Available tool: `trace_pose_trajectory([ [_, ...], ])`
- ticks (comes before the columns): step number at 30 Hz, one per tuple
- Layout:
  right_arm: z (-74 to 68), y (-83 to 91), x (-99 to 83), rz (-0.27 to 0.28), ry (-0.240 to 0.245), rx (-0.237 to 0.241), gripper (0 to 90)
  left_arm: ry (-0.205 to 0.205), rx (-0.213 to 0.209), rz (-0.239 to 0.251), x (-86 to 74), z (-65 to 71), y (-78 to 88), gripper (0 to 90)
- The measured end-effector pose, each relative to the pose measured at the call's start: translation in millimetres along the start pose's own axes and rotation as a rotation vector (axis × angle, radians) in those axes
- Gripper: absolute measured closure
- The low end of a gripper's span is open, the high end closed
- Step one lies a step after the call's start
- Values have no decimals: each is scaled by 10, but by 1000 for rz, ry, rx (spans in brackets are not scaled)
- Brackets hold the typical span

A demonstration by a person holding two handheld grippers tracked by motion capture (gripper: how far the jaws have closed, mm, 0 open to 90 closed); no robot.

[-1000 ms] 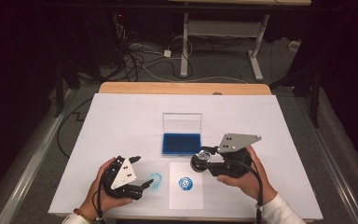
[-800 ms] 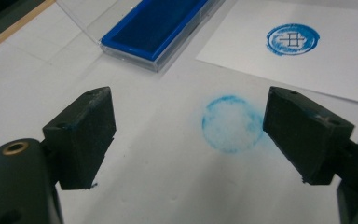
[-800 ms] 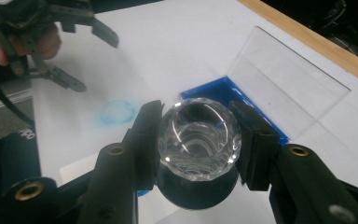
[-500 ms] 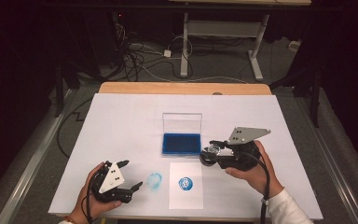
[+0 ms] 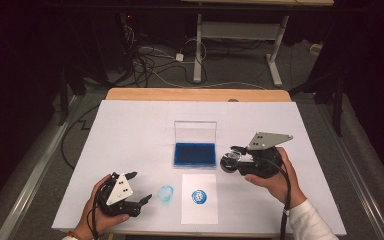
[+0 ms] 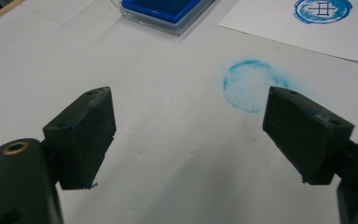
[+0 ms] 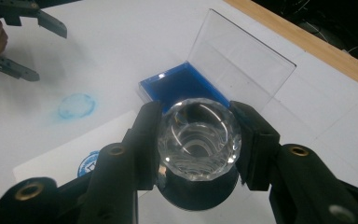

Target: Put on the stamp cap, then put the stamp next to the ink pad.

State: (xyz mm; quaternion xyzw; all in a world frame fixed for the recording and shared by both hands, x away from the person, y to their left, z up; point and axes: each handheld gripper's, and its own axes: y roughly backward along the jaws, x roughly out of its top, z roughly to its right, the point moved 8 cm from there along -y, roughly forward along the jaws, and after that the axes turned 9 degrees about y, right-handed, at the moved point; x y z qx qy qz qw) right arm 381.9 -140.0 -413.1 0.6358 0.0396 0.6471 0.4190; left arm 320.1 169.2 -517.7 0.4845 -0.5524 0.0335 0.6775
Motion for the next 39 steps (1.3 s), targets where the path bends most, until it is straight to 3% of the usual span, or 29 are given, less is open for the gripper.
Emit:
trace_pose_trajectory([
  [3,14,-24,-5,-7,-4,0,573,-15,16,-10,-6,-22,-7,166],
  [5,26,-33,9,-4,-9,-1,573,5,6,-12,-14,-17,-3,166],
  [20,180,-76,72,-26,-13,-25,573,2,6,-16,-16,-4,-10,166],
  [26,259,-106,95,-47,-16,-30,573,-19,17,-5,10,-24,4,166],
  [28,281,-124,99,-52,-21,-28,573,-3,10,-5,8,-26,10,166],
  [39,369,-303,64,-116,-10,-41,573,-19,16,-18,-9,-24,-12,166],
])
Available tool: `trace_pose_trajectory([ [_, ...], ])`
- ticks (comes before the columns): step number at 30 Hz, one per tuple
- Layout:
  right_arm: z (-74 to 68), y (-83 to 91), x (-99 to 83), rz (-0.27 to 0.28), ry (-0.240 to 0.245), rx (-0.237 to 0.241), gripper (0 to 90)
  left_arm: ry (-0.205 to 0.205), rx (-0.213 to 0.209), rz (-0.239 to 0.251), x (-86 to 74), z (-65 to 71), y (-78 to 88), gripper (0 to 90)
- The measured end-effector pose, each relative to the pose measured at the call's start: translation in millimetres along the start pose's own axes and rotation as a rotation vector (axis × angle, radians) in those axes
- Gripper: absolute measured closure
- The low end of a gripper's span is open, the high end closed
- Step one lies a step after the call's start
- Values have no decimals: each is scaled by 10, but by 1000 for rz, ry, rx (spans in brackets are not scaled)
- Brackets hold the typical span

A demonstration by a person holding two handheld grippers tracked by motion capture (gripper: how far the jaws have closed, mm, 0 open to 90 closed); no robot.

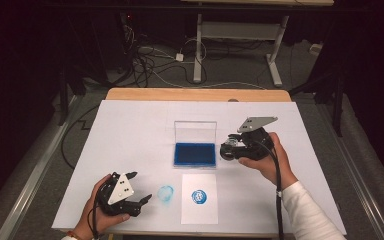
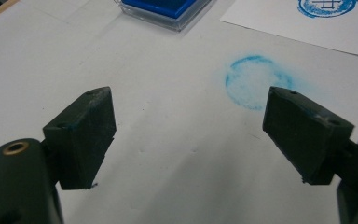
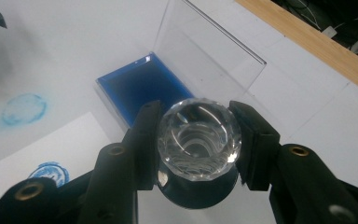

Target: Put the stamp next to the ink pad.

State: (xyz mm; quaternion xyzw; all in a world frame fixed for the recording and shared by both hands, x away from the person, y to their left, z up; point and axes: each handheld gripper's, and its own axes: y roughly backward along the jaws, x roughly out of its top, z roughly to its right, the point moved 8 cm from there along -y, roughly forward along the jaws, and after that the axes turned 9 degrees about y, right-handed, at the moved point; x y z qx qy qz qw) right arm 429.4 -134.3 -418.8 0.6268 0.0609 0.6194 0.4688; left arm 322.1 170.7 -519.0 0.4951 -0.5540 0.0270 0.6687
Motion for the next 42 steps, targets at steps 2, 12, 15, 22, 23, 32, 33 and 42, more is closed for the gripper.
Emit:
trace_pose_trajectory([
  [2,20,-36,-11,-8,-4,1,572,9,-4,-10,-22,6,0,166],
  [12,75,-290,-132,-70,-17,-16,572,-5,3,-6,2,12,-3,166],
  [15,79,-372,-202,-88,-37,-9,572,2,-3,-13,-13,25,-2,166],
  [22,134,-474,-301,-113,-56,-19,572,1,0,-15,-12,21,-4,166],
  [23,137,-482,-312,-115,-62,-17,572,-1,0,-17,-13,22,-6,166],
  [32,123,-527,-371,-125,-85,-7,571,-6,-4,-19,-9,38,-13,165],
  [33,125,-530,-376,-125,-87,-10,571,-7,-4,-21,-9,38,-13,166],
  [42,119,-571,-449,-134,-112,3,570,-7,-6,-22,-6,44,-23,166],
])
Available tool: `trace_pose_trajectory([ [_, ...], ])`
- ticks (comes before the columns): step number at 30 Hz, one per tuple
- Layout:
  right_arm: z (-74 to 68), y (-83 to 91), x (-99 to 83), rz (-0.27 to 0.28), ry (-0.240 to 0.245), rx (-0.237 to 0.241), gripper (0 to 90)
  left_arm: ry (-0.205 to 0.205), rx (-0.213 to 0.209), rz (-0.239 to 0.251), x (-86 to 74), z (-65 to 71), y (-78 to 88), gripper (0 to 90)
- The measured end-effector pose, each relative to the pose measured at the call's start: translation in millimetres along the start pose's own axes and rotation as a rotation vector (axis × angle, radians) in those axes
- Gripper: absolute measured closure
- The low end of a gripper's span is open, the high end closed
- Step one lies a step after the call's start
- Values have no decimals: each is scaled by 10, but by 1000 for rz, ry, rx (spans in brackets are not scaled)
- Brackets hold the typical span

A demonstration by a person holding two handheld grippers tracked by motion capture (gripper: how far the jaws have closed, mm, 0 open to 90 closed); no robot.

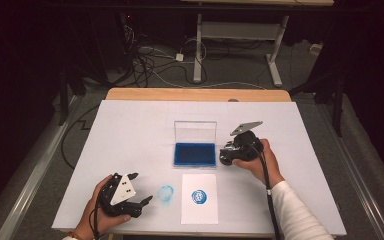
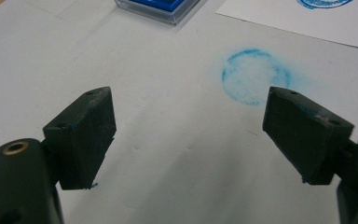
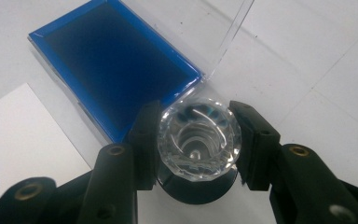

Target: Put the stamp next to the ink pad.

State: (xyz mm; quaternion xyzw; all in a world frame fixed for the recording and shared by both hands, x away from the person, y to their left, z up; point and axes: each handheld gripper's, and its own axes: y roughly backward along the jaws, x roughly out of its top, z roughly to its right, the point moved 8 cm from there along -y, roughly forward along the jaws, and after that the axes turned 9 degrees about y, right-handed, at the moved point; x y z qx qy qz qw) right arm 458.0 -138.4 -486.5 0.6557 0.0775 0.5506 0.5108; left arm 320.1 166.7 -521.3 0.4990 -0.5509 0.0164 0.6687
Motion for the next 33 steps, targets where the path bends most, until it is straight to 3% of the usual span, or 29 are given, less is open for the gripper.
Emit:
trace_pose_trajectory([
  [13,10,-6,-20,11,-25,5,564,0,-3,-4,-5,4,-7,166],
  [20,21,15,-12,33,-41,-14,494,1,-7,-6,-8,7,-13,166],
  [33,16,180,117,116,17,-100,414,1,-14,-13,-12,15,-21,166],
])
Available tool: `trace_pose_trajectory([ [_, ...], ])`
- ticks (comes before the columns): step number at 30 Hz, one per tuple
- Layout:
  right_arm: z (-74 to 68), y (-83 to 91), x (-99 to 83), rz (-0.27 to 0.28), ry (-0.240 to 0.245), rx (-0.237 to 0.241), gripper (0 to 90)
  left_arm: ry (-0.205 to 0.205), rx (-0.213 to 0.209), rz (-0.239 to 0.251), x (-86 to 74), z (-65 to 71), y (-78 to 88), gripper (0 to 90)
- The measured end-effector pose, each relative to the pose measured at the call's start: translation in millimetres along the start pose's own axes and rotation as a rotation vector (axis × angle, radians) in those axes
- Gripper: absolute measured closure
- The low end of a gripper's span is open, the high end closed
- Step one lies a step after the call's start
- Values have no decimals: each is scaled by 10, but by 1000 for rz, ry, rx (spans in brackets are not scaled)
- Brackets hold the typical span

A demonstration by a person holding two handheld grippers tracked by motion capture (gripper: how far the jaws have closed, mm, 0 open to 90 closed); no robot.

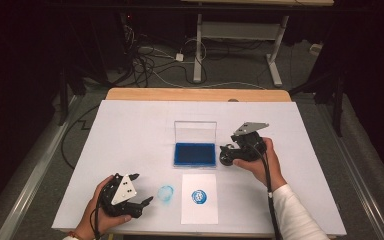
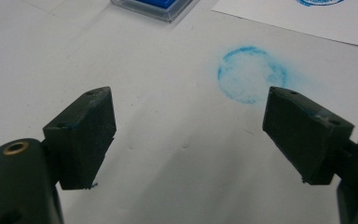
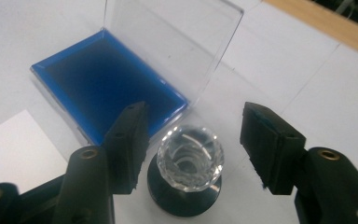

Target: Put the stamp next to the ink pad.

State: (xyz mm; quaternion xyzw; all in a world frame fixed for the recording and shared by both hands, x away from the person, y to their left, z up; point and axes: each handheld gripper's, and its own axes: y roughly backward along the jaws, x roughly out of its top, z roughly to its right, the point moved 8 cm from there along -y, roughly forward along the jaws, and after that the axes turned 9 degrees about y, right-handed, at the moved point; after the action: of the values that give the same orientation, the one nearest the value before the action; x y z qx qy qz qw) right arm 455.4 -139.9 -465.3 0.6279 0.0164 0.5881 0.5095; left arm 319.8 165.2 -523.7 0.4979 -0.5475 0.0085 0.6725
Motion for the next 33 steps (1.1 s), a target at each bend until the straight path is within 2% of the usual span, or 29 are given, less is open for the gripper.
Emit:
trace_pose_trajectory([
  [8,7,84,59,53,0,-33,371,0,1,2,0,-2,6,166],
  [17,-13,141,86,68,23,-73,298,-3,0,0,-3,1,9,166],
  [20,-10,186,109,88,23,-86,271,-3,0,-1,-4,5,9,167],
  [28,-51,248,132,116,24,-103,205,-6,3,-4,-4,5,7,167],
  [33,-123,257,164,129,48,-98,186,-7,3,-5,-4,4,5,167],
])
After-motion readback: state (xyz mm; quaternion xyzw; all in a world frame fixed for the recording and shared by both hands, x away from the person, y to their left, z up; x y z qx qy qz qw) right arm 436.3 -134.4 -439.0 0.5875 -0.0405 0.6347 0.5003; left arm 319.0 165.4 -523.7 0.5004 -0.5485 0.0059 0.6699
